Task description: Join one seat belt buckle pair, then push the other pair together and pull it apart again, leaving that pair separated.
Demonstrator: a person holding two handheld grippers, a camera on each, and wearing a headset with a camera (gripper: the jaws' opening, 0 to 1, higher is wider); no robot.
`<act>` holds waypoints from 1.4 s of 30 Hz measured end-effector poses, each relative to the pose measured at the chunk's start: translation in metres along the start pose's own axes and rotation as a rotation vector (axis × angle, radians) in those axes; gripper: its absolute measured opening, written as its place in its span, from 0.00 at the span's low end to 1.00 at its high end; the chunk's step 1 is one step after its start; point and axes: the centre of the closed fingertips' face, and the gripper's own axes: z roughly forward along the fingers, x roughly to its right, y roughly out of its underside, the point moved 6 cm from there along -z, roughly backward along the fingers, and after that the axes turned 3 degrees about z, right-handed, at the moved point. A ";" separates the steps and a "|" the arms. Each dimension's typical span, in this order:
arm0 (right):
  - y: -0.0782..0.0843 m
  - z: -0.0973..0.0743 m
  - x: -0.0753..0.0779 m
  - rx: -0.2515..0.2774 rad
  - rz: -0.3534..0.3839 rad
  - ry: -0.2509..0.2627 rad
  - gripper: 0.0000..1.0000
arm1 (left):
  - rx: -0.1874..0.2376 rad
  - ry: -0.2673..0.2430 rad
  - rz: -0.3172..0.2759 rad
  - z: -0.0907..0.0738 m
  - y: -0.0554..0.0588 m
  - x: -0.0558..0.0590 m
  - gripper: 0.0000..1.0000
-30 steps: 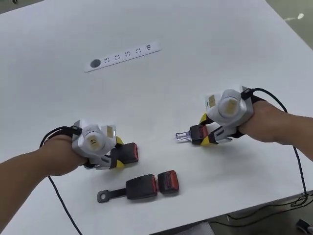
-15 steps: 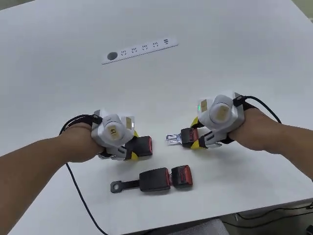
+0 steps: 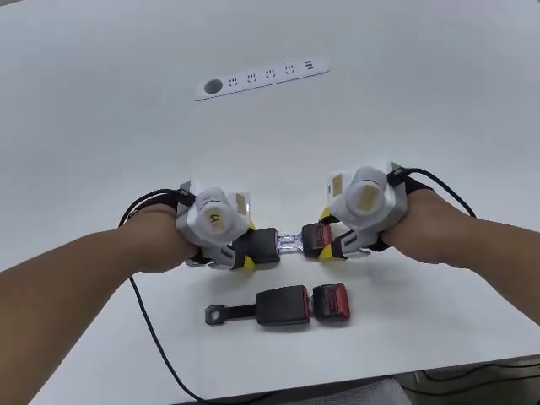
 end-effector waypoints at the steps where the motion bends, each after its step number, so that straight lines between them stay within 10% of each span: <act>1: 0.000 0.000 0.000 -0.005 -0.005 -0.001 0.32 | 0.000 0.001 0.000 0.000 0.000 0.000 0.34; 42: -0.027 0.018 -0.004 0.013 -0.022 -0.005 0.30 | 0.009 0.017 0.003 -0.004 -0.005 0.003 0.32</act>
